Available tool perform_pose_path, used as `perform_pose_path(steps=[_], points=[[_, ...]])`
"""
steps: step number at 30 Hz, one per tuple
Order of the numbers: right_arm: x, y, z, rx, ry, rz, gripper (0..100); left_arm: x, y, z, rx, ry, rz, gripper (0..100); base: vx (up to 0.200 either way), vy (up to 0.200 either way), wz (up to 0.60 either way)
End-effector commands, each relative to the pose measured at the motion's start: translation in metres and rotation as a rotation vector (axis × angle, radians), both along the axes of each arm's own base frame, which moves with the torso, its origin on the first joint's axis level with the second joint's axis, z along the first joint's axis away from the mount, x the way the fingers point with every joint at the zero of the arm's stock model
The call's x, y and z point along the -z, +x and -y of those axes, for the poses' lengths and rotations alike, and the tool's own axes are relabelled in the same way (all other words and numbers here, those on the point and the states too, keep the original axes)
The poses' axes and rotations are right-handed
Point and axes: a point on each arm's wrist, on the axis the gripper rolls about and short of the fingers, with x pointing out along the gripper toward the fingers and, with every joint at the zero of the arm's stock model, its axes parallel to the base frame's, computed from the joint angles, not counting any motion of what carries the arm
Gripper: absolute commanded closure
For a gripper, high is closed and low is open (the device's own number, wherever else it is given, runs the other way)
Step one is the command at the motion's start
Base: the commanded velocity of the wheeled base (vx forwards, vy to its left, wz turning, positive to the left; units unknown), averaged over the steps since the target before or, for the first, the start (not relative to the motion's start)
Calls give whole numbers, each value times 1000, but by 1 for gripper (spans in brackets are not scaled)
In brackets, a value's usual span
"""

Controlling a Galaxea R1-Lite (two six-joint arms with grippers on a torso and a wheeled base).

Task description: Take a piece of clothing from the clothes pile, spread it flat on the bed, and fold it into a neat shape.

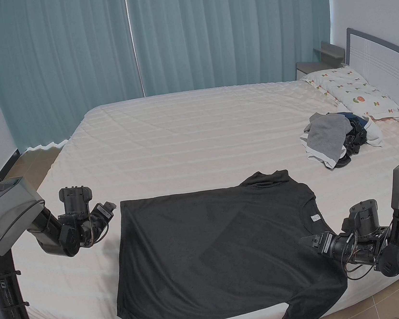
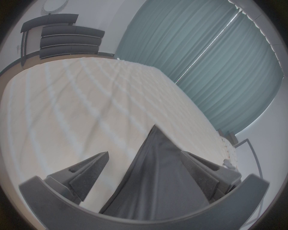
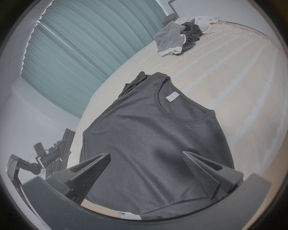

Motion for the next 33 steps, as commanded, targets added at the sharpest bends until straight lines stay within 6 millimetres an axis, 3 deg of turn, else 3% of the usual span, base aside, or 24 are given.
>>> perform_pose_path(steps=[1, 2, 4, 11, 21, 31, 32, 33], points=[[-1, 2, 2, 11, 10, 5, 0, -14, -77, 11, 57, -7, -89, 0, -200, 0, 0], [-2, 2, 2, 13, 11, 8, 0, -5, -94, 14, 73, -22, -116, 0, -200, 0, 0], [-2, 2, 2, 14, 11, 8, 0, 2, -109, 17, 85, -42, -119, 0, -200, 0, 0], [0, 2, 1, 10, 9, 1, 0, 32, -151, 28, 167, -34, -224, 0, -57, 0, 0], [0, 1, 0, 5, 9, -1, 0, 59, -153, 29, 195, 13, -282, 0, 0, 0, 0], [-1, 0, 0, 4, 9, 1, 0, 67, -141, 31, 209, 32, -257, 0, 0, 0, 0], [-1, 0, 0, 5, 8, 1, 0, 68, -139, 31, 212, 36, -255, 100, 0, 0, 0], [-1, 0, 0, 5, 8, 1, 0, 68, -139, 31, 212, 36, -255, 100, 0, 0, 0]])
